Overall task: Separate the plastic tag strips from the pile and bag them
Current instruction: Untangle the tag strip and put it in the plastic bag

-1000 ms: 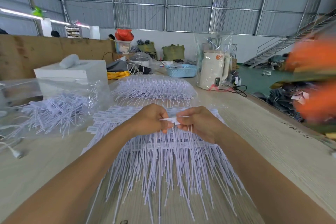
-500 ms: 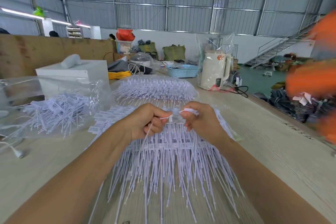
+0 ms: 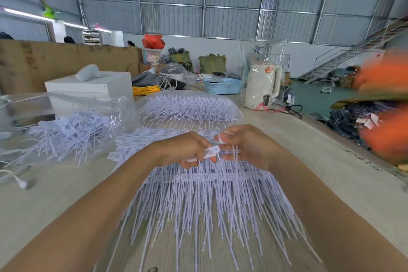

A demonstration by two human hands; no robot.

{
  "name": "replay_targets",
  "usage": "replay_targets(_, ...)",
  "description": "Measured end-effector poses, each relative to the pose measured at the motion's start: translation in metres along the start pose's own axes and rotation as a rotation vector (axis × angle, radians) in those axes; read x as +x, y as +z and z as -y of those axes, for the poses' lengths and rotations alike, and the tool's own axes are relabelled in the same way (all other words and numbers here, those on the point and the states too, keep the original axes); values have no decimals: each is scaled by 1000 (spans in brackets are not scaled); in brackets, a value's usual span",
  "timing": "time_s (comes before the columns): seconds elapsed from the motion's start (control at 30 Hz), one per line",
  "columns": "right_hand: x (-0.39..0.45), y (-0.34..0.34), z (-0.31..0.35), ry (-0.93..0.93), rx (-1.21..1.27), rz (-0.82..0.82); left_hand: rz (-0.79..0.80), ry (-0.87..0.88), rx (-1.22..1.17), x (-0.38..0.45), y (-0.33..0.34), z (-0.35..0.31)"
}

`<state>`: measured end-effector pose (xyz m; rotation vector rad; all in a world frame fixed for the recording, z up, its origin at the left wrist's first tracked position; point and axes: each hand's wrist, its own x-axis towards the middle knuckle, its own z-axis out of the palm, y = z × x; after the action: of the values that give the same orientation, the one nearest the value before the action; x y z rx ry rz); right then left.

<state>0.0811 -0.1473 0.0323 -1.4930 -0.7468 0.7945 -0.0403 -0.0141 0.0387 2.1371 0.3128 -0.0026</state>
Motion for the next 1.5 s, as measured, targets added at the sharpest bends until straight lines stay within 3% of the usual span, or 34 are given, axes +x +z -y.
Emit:
replay_targets(0.1, -1, 13, -7, -37, -103, 44, 0, 38, 78, 0, 0, -3)
replay_targets(0.33, 1, 7, -7, -188, -6, -177, -188, 71, -168, 6, -7, 10)
replay_targets(0.7, 3, 11, -8, -270, -258, -117, -278, 71, -292, 9, -2, 14)
replay_targets(1.03, 4, 22, -9, -546, -624, -324, -90, -24, -796, 10, -1, 5)
replay_targets(1.2, 4, 17, -7, -682, -712, -356, 21, -15, -846, 9, -5, 0)
replay_targets(1.27, 6, 5, -5, -626, -750, -430, 104, 15, -832, 4, -7, -2)
replay_targets(1.33, 3, -14, 0, -454, -475, -473, 139, 69, -728, -2, -9, -3)
replay_targets(1.43, -7, -33, 17, -180, 247, -286, -53, 138, -446, -4, -10, -3)
replay_targets(1.5, -12, -30, 29, -102, 500, -163, -160, 163, -345, 2, -9, -4)
